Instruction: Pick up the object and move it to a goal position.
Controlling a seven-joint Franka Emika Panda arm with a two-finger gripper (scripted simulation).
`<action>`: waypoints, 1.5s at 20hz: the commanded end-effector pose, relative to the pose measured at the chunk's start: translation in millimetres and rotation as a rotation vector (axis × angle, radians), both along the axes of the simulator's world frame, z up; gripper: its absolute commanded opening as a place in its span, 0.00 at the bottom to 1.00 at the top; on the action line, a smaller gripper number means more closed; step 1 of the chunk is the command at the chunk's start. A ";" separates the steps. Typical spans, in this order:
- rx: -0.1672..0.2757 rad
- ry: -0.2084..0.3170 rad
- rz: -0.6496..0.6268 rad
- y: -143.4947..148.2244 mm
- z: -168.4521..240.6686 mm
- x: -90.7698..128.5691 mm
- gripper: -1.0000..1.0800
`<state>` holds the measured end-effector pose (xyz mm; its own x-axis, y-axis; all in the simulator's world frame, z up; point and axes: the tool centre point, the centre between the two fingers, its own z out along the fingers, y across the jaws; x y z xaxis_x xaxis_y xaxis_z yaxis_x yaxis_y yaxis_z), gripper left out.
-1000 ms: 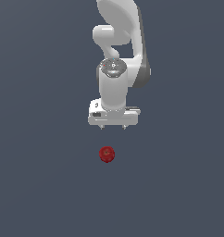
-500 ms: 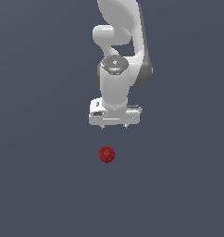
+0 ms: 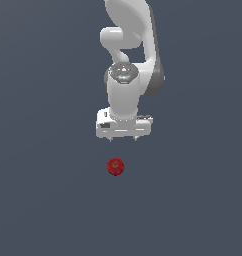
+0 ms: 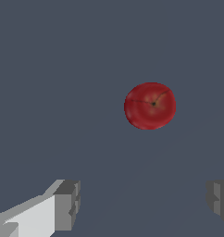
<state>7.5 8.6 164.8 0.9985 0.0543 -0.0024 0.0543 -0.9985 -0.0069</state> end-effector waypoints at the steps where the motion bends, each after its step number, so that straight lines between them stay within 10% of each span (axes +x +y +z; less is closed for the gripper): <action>1: -0.001 0.000 0.013 -2.2 -4.5 5.3 0.96; 16: -0.007 -0.003 0.155 -27.6 -57.7 58.8 0.96; 30: -0.006 -0.003 0.178 -32.6 -78.2 65.9 0.96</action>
<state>73.8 -24.2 91.4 0.9732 0.2299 0.0004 0.2299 -0.9732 0.0003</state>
